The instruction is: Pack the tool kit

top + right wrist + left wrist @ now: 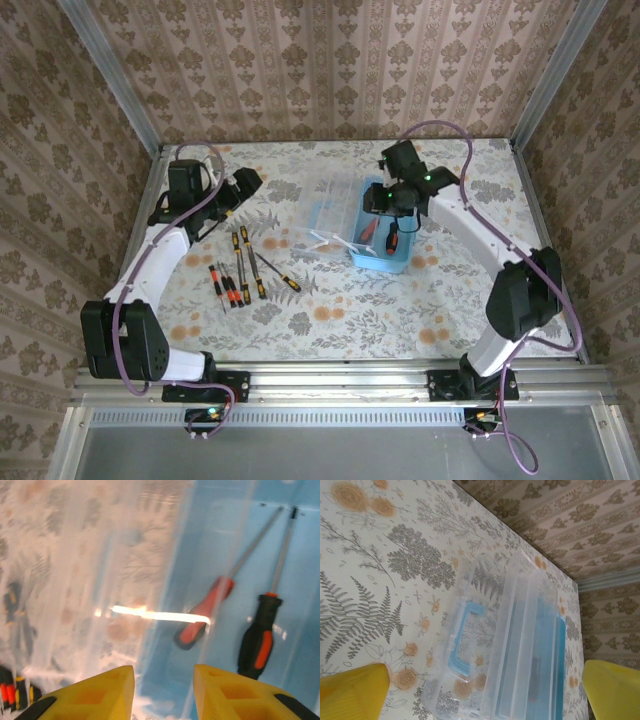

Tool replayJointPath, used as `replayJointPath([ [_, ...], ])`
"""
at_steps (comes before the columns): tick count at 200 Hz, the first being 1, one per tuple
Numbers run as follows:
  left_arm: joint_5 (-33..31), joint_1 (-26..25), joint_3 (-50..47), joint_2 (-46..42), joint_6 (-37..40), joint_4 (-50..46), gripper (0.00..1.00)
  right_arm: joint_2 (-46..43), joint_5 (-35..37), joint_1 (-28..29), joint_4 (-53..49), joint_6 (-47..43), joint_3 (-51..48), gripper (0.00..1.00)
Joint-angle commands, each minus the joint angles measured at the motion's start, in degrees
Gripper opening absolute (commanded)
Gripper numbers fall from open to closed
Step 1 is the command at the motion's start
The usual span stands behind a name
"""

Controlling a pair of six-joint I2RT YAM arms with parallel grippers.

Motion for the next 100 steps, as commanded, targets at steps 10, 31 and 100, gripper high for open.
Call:
replayJointPath([
  [10,0.6,2.8,-0.8,-2.3,-1.7,2.3,1.0,-2.7,3.7,5.2,1.8,-1.2,-3.5,0.42],
  [31,0.2,4.2,-0.9,-1.9,-1.7,2.2,1.0,-3.1,3.7,8.8,2.6,-2.0,-2.9,0.45],
  [100,0.2,7.8,-1.2,-0.8,-2.4,2.2,1.0,2.9,7.2,22.3,1.7,-6.7,3.2,0.45],
])
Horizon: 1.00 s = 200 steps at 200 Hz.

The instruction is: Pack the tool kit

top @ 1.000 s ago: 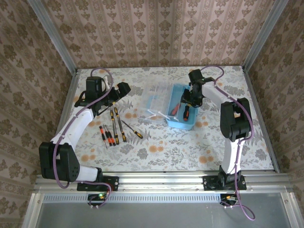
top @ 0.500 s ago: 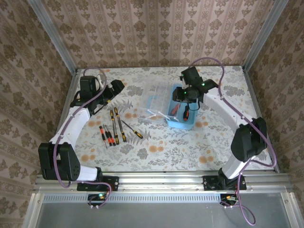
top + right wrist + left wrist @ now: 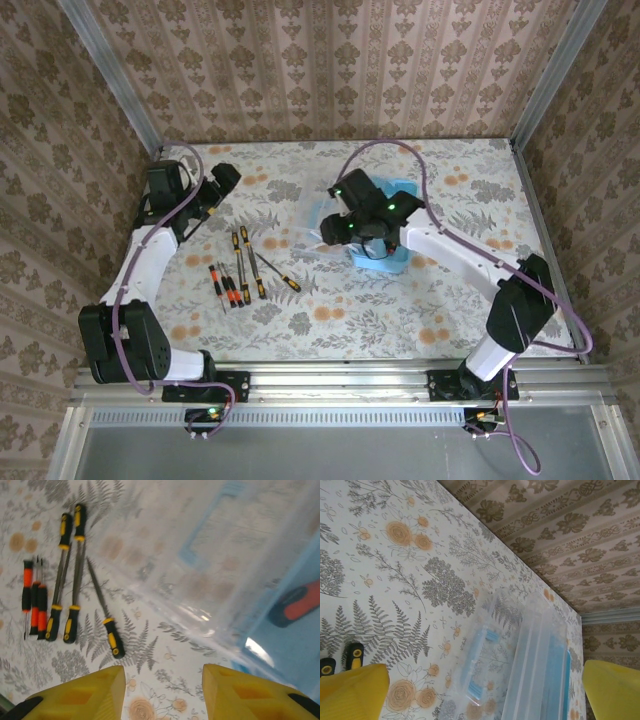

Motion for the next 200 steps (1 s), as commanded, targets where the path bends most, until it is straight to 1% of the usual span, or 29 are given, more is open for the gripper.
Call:
replayJointPath([
  [1,0.2,1.1,-0.8,-0.3,-1.1,1.1,1.0,3.4,4.3,5.0,-0.7,-3.6,4.1,0.45],
  [14,0.7,1.9,-0.7,-0.3,-1.5,1.4,1.0,6.2,6.5,8.2,-1.7,-4.5,6.4,0.44],
  [30,1.2,2.9,-0.8,-0.4,-1.9,1.8,1.0,10.6,13.0,12.6,-5.5,-6.0,10.8,0.44],
  [43,1.4,3.5,-0.9,-0.5,-2.0,2.0,1.0,13.7,12.7,13.9,-5.2,-6.3,12.1,0.43],
  [61,1.4,4.1,-1.0,-0.5,-2.1,2.1,1.0,17.8,10.4,14.2,-5.5,-6.8,14.1,0.43],
  [84,1.5,4.3,-1.1,-0.3,-2.3,2.4,1.0,23.3,9.4,14.2,-6.5,-9.1,17.0,0.43],
  [113,2.0,4.3,-1.6,0.5,-2.8,3.2,1.0,30.6,10.0,14.6,-10.2,-10.8,21.2,0.43],
  [128,2.9,4.3,-1.4,1.3,-3.3,3.5,1.0,32.4,10.7,14.5,-10.3,-11.9,21.9,0.44],
  [155,3.4,4.3,-1.8,1.5,-4.0,4.3,1.0,35.7,8.6,14.1,-10.8,-12.8,24.3,0.47],
  [200,3.7,4.2,-1.9,1.8,-4.2,4.5,1.0,40.2,6.2,13.7,-11.9,-12.6,27.3,0.45],
])
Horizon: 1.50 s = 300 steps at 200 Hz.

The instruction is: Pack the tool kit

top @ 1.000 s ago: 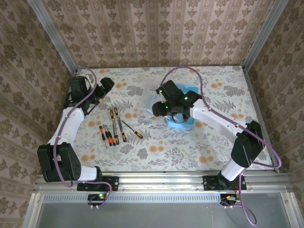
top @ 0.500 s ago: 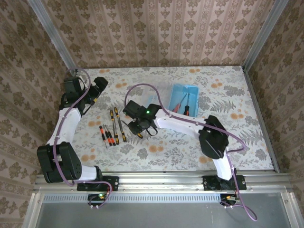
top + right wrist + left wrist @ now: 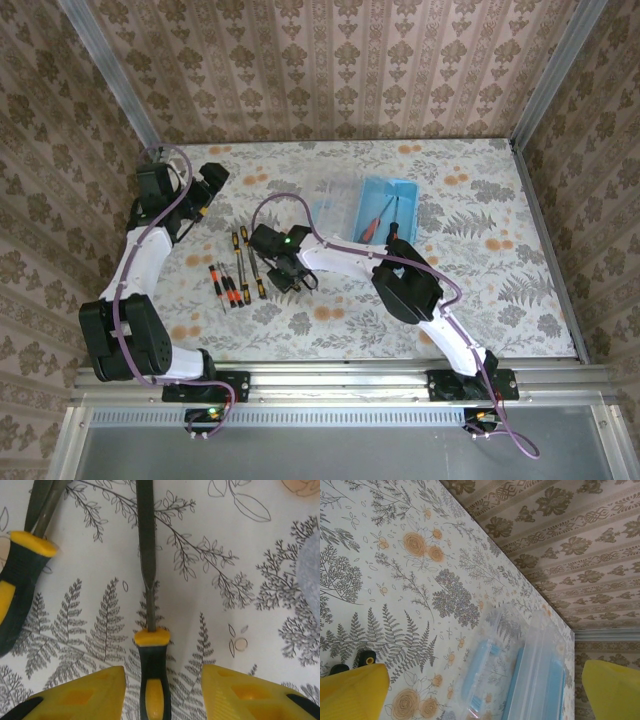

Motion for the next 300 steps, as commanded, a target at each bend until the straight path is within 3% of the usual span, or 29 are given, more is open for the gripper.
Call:
replayJointPath([
  [1,1.3,0.2,-0.6,0.6,-1.2,1.2,1.0,2.2,-2.0,-0.4,-2.9,-0.9,2.2,0.44],
  [70,1.4,0.2,-0.6,0.5,-1.4,1.6,1.0,0.3,-2.1,-0.2,-1.6,1.4,-0.7,0.26],
  [202,2.3,-1.7,-0.3,0.1,-0.5,2.4,1.0,-19.5,0.0,-0.8,5.1,8.9,-9.4,0.2],
  [240,-1.2,-6.5,-0.6,-1.0,1.4,0.6,0.98,-29.2,0.9,-6.5,7.0,12.6,-14.4,0.2],
  [300,-4.8,-18.6,1.8,-0.1,7.9,-4.0,0.98,-38.4,1.1,-22.7,11.8,21.2,-25.8,0.2],
])
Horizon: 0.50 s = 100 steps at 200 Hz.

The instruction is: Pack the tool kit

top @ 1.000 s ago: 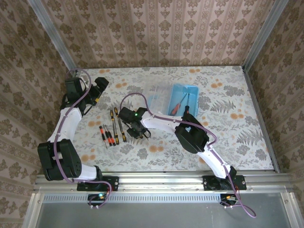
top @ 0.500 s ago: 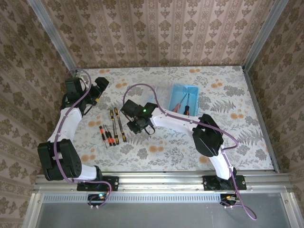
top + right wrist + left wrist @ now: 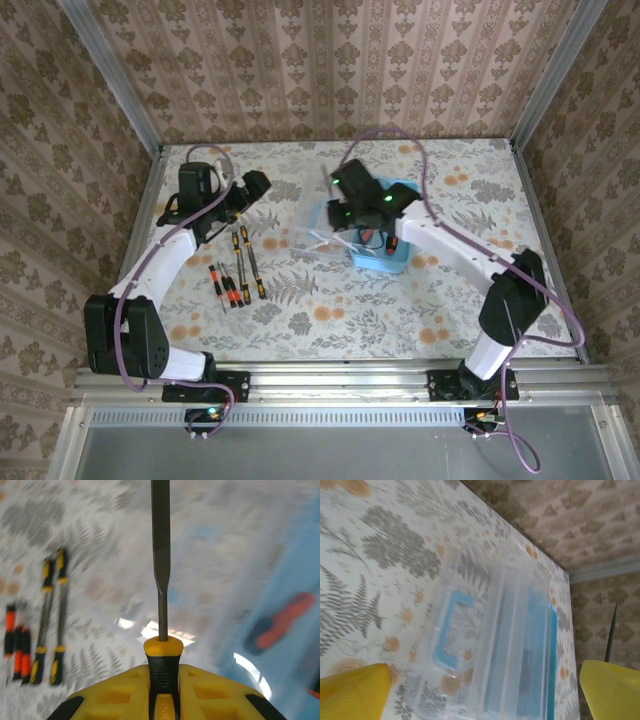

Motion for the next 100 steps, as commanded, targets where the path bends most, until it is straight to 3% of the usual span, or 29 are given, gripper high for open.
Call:
replayJointPath([
  [1,-2.9,-3.1,2.1,-0.4,5.3,-3.4,0.98,-1.4,2.4,-4.0,1.7,5.6,-3.3,0.2],
  [40,-6.2,-6.0,4.9,0.2,10.2,-8.6,0.98,3.3,1.3,-8.6,4.2,9.8,-4.9,0.19],
  [100,-8.8,-6.2,5.3,-0.5,11.9,-9.9,0.98,9.9,-1.4,-9.7,8.5,14.3,-5.6,0.18],
])
